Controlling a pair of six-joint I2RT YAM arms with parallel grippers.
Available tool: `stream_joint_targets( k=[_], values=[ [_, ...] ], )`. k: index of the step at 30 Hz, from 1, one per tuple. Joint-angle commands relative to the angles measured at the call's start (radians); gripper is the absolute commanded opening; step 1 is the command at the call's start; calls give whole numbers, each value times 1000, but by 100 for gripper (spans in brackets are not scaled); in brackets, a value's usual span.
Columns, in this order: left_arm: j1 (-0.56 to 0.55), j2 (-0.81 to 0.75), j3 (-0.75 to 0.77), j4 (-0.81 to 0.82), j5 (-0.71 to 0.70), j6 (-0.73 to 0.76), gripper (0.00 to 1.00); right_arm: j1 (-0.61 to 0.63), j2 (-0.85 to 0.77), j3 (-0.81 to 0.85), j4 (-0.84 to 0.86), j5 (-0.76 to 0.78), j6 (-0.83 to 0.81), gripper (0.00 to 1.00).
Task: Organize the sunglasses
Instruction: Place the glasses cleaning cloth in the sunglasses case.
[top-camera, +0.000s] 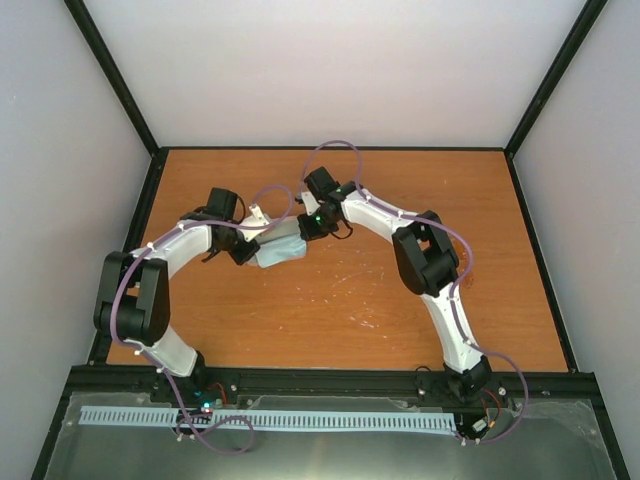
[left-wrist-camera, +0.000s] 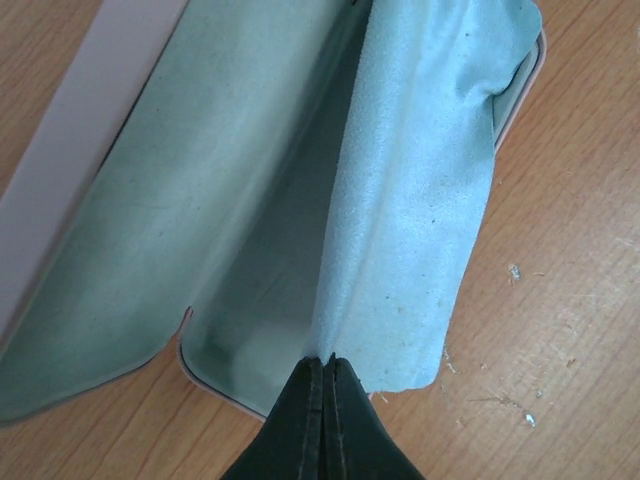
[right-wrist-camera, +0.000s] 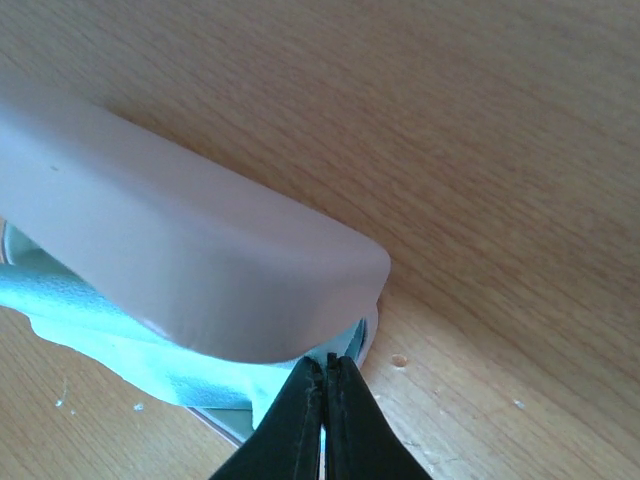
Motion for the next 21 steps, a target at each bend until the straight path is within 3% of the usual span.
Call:
stream_joint_targets(
  k=[1, 21],
  values=[
    [20, 6, 24, 26, -11, 35, 1, 15, 19, 28, -31, -11, -14, 3],
    [55, 85, 39, 100, -39, 77, 1, 19, 89, 113, -77, -24, -10, 3]
  ],
)
